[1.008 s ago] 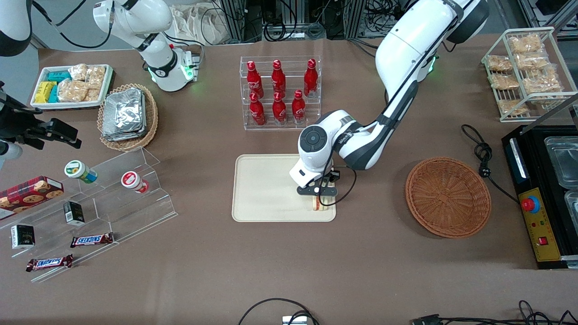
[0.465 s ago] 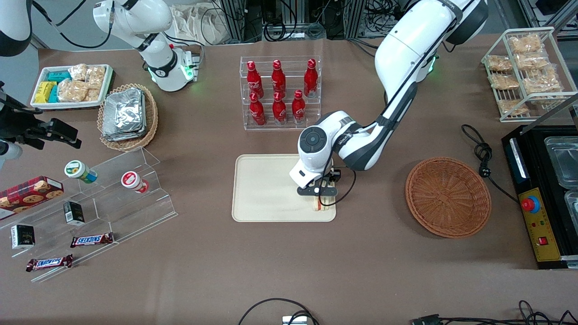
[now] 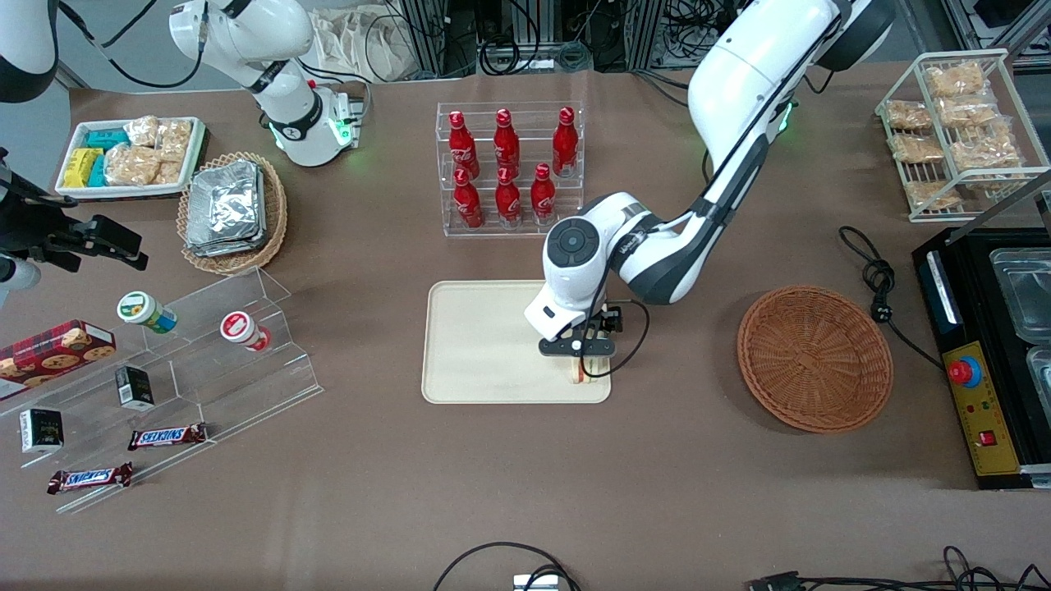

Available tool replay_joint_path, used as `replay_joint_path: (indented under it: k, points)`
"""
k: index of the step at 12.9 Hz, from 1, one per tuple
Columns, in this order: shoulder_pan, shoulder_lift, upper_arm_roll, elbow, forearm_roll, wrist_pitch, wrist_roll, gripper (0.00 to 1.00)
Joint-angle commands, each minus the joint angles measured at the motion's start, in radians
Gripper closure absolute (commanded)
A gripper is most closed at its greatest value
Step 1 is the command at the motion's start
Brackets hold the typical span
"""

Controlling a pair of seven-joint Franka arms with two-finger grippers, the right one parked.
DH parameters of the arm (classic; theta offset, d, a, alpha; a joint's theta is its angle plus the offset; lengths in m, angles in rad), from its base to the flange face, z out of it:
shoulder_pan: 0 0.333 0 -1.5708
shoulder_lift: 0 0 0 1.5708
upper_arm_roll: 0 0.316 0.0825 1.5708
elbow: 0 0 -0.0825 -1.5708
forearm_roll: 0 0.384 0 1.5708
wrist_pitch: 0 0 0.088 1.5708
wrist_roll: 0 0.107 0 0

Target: Place sandwich from basket to tray

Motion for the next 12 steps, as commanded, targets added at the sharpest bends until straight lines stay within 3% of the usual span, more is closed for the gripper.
replay_joint_path:
  k: [1, 6, 9, 12]
  points:
    - [0.046, -0.109, 0.001, -0.023, -0.058, -0.039, 0.022, 0.0]
    - [0.216, -0.328, 0.048, -0.022, -0.24, -0.223, 0.276, 0.0]
    - [0.312, -0.466, 0.117, -0.029, -0.256, -0.32, 0.345, 0.0]
    - [0.435, -0.608, 0.148, -0.136, -0.262, -0.368, 0.48, 0.0]
